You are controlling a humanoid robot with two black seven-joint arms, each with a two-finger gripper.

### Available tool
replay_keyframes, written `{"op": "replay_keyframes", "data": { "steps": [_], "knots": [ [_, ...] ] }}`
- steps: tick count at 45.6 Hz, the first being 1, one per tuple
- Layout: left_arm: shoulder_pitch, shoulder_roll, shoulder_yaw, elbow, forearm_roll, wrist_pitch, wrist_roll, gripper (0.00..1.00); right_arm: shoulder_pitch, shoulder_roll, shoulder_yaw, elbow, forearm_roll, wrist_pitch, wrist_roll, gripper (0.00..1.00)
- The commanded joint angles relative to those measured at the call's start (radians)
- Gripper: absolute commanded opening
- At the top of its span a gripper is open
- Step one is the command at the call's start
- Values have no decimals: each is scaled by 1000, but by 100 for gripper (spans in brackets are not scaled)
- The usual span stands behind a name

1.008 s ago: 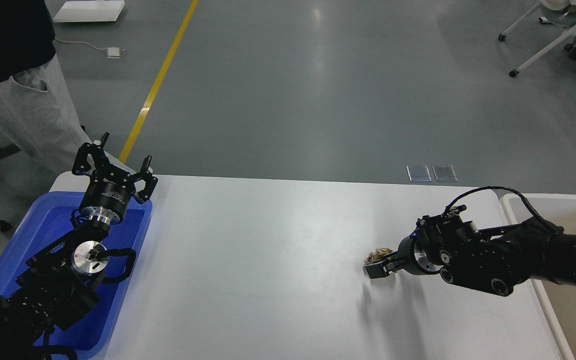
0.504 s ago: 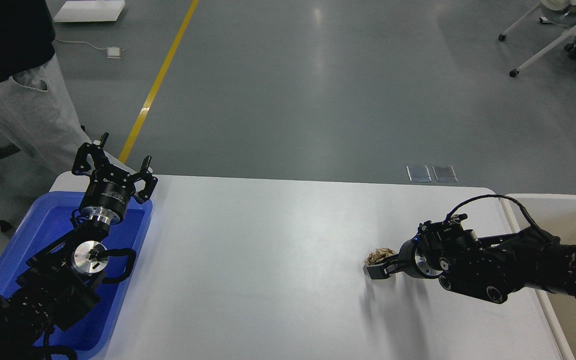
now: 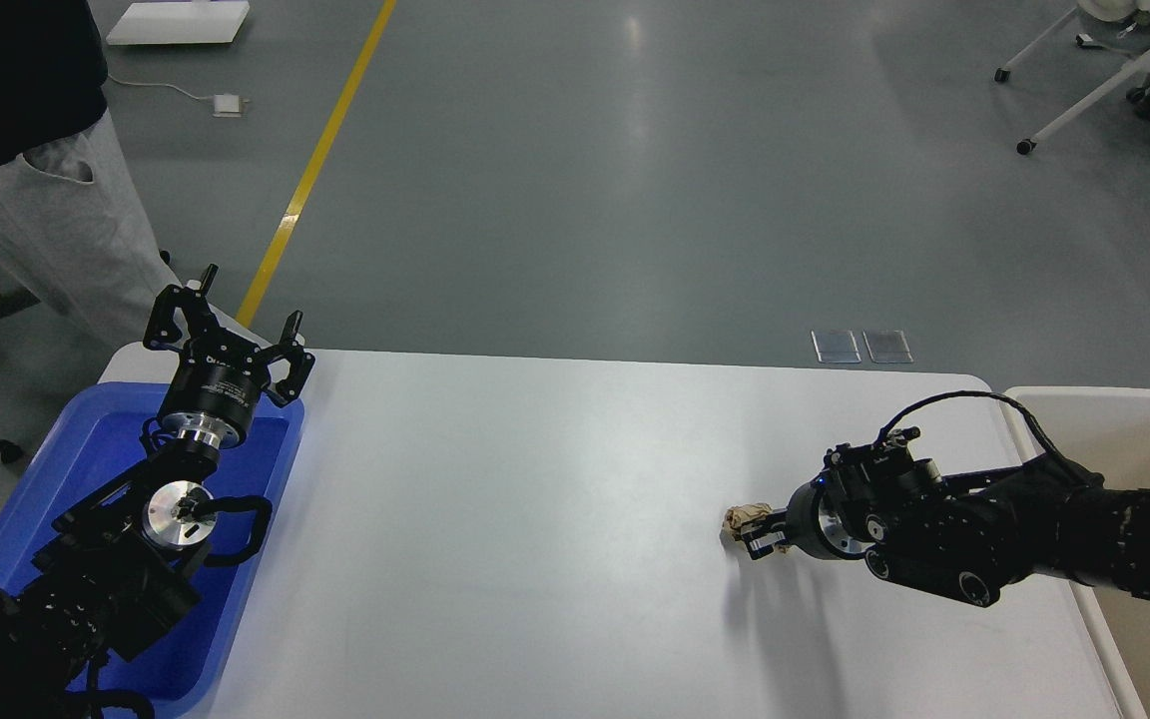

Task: Tidy desktop
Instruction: 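Close the right gripper on the paper ball, then lift the paper ball with the right gripper and carry it toward the beige bin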

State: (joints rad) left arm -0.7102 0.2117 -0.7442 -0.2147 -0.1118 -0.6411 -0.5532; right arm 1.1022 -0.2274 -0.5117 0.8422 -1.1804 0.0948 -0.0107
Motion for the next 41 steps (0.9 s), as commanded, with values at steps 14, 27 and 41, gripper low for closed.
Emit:
{"op": "replay_keyframes", "data": {
  "steps": [14,27,41],
  "knots": [
    [0,0,0,0,1,0,-1,100,162,-85,5,100,56,112,1,0],
    [0,0,0,0,0,0,1,100,410,-242,-14,284,133,215,1,0],
    [2,0,0,0,1,1,1,100,652,-411,18,356,131,437,15,0]
  ]
}}
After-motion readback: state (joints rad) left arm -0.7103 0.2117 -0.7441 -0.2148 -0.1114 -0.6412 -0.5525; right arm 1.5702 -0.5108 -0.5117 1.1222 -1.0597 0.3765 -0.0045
